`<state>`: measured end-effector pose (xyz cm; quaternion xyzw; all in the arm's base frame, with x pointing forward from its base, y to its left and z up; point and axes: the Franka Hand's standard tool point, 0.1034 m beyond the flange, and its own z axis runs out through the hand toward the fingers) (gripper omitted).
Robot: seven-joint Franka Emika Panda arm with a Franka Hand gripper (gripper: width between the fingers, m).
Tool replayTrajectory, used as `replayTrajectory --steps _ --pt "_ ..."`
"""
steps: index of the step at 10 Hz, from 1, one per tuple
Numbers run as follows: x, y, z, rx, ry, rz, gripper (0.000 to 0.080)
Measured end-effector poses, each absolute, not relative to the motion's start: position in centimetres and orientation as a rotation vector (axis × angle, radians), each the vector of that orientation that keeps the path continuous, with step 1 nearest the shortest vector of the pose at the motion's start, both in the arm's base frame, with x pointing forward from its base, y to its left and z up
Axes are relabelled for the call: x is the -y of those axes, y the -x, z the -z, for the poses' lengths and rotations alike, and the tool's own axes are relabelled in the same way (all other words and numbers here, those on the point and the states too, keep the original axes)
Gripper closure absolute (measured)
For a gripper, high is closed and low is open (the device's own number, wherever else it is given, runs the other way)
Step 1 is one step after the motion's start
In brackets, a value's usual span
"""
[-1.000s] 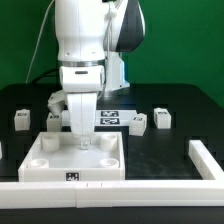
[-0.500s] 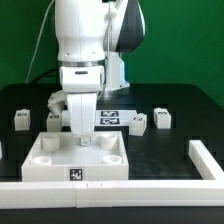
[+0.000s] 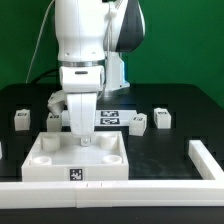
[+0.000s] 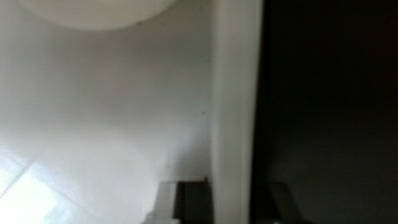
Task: Assemble one leg
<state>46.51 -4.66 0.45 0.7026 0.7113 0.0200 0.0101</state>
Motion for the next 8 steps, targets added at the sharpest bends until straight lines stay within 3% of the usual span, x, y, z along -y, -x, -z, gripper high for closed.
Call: replayTrajectory --steps 5,8 --pt "-2.0 -48.1 -0.9 -2.237 -2.198 -0.069 0.0741" --pt "-2.9 -48.1 -0.7 -2.165 -2.278 -0.063 0.0741"
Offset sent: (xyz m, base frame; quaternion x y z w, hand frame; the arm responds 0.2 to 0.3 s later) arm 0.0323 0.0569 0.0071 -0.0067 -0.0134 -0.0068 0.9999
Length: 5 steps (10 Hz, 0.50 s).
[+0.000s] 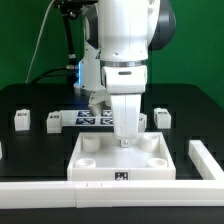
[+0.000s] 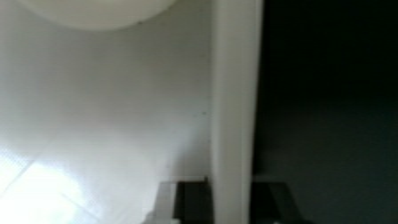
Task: Assemble one leg
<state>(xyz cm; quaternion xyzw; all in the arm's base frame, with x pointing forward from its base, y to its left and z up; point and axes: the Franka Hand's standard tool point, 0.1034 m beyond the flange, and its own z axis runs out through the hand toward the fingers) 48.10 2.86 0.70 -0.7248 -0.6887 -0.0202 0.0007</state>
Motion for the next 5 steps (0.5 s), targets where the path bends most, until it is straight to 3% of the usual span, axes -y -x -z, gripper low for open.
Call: replayTrajectory --steps 2,5 --pt "-3.0 -48.0 -0.6 2.154 2.280 0.060 0.0741" --pt "-6.3 -48.8 -0.5 2.181 2.240 0.060 0.0741"
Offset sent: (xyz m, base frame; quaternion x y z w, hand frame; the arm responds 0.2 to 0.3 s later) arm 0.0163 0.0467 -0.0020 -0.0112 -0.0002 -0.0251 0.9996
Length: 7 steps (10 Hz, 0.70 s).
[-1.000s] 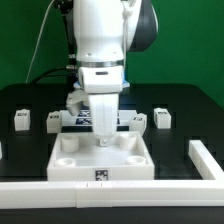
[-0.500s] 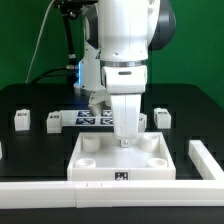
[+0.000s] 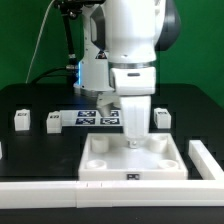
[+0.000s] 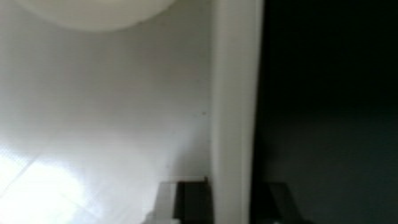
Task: Assemble one leg
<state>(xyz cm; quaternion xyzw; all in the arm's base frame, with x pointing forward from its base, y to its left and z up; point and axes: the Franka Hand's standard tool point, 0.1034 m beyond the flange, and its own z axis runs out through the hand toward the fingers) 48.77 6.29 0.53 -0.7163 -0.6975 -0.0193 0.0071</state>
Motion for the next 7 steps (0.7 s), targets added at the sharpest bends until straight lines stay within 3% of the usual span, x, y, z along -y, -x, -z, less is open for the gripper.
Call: replayTrajectory --steps 7 --pt "-8.0 -50.2 -0.5 2.159 2.252 0.044 0.0741"
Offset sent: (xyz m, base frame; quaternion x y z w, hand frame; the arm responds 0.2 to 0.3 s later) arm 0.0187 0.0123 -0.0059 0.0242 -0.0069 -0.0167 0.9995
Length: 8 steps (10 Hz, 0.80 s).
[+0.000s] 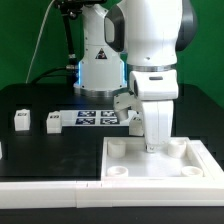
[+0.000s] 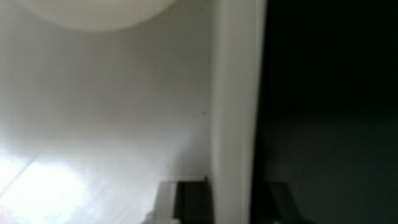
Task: Assemble one leg
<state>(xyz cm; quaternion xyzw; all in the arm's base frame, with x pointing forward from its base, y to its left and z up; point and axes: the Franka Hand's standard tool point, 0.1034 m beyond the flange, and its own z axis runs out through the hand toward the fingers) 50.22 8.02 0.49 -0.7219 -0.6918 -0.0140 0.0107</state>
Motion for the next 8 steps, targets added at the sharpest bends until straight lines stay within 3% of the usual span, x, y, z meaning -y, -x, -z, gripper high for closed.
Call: replayTrajectory --steps 2,3,4,5,6,7,8 --pt "-7.97 -50.21 -0.48 2.152 2.258 0.043 0.0741" --pt "-7.94 -50.21 -0.48 2.151 2.259 0.043 0.0656" --pt "-7.91 -50.22 -0.48 2.151 2.260 0.043 0.0522" --pt "-7.90 -50.22 -0.48 2.151 2.260 0.043 0.0522" --pt "-7.88 -50.22 -0.48 2.150 2.260 0.043 0.0339" --pt "-7.86 -50.22 -0.48 2.150 2.261 0.043 0.0218" --pt "-7.85 -50.23 -0.48 2.149 2.261 0.043 0.0218"
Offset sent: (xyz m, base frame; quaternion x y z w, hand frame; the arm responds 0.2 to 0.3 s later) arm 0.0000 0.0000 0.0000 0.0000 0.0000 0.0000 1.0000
